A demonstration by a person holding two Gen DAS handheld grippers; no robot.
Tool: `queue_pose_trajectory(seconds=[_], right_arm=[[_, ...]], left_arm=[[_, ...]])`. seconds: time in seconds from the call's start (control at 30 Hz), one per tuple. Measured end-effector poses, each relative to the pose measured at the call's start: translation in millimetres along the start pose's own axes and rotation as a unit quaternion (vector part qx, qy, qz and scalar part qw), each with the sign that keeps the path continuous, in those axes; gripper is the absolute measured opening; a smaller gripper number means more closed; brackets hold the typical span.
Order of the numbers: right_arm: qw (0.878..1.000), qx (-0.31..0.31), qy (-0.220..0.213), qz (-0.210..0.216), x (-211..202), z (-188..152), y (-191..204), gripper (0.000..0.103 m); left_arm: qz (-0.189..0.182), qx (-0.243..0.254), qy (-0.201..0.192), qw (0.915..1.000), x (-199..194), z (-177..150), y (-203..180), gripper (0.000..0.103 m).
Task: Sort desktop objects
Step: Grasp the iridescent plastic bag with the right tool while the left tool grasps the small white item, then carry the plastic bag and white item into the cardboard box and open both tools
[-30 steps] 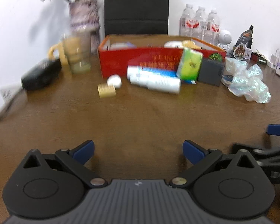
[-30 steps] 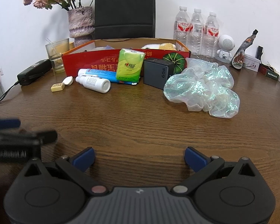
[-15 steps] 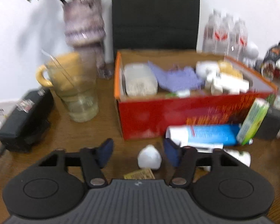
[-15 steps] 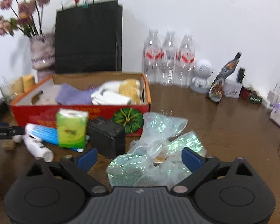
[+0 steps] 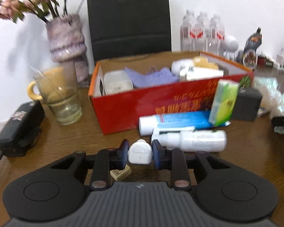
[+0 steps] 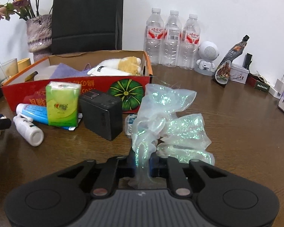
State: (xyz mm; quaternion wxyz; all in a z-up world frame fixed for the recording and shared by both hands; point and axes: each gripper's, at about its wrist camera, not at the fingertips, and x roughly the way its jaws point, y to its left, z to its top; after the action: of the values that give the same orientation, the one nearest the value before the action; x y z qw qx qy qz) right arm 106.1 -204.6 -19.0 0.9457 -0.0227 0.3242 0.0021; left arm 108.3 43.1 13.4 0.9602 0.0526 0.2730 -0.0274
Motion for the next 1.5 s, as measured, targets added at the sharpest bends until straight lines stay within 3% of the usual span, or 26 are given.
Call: queue_pose_trajectory(seconds=[0.13, 0.23, 0.3, 0.43, 0.57, 0.77, 0.87, 1.0, 1.03, 1.1, 1.17, 1.27, 1.43, 1.5], right_arm=[[0.999, -0.02, -0.03, 0.013, -41, -10, 1, 0.01], [0.998, -0.042, -0.03, 0.044, -73, -29, 6, 0.01], [0.996, -0.05, -0.019, 0.07, -90, -44, 13, 0.011], [0.99, -0.068, -0.009, 0.12, -117, -70, 34, 0.011], [0.985, -0.072, 0.001, 0.16, -128, -80, 55, 0.011], [0.983, -0.08, -0.023, 0.163, -143, -72, 66, 0.011], [0.983, -0.088, -0.077, 0.14, -155, -40, 61, 0.011], [0.976, -0.097, -0.162, 0.112, -165, 31, 48, 0.011], [0.973, -0.1, -0.177, 0.108, -163, 53, 46, 0.011], [0.971, -0.104, -0.181, 0.115, -146, 95, 47, 0.011], [0.973, -0.106, -0.157, 0.13, -113, 137, 53, 0.011], [0.977, -0.116, -0.111, 0.141, -50, 180, 73, 0.011], [0.98, -0.114, -0.017, 0.163, 50, 191, 104, 0.014], [0.98, -0.102, 0.044, 0.167, 86, 186, 113, 0.035]], left_arm=[[0.02, -0.012, -0.024, 0.9994, -37, 0, -8, 0.027], [0.0, -0.062, -0.019, 0.9979, -75, -9, -12, 0.027], [-0.038, -0.099, 0.016, 0.9942, -89, -27, -21, 0.027], [-0.055, -0.107, 0.057, 0.9911, -107, -65, -41, 0.027], [-0.061, -0.109, 0.033, 0.9916, -104, -26, -26, 0.027], [-0.07, -0.113, -0.004, 0.9912, -100, 35, -2, 0.027], [-0.074, -0.115, -0.022, 0.9904, -98, 66, 10, 0.027], [-0.08, -0.117, -0.047, 0.9888, -95, 107, 26, 0.027], [-0.081, -0.117, -0.053, 0.9884, -94, 117, 30, 0.027], [-0.084, -0.12, -0.031, 0.9887, -56, 145, 37, 0.027], [-0.093, -0.117, 0.004, 0.9888, -12, 166, 44, 0.027], [-0.069, -0.113, 0.059, 0.9893, 65, 169, 45, 0.027], [-0.035, -0.109, 0.139, 0.9837, 141, 145, 50, 0.028], [-0.024, -0.111, 0.167, 0.9793, 157, 138, 52, 0.028]])
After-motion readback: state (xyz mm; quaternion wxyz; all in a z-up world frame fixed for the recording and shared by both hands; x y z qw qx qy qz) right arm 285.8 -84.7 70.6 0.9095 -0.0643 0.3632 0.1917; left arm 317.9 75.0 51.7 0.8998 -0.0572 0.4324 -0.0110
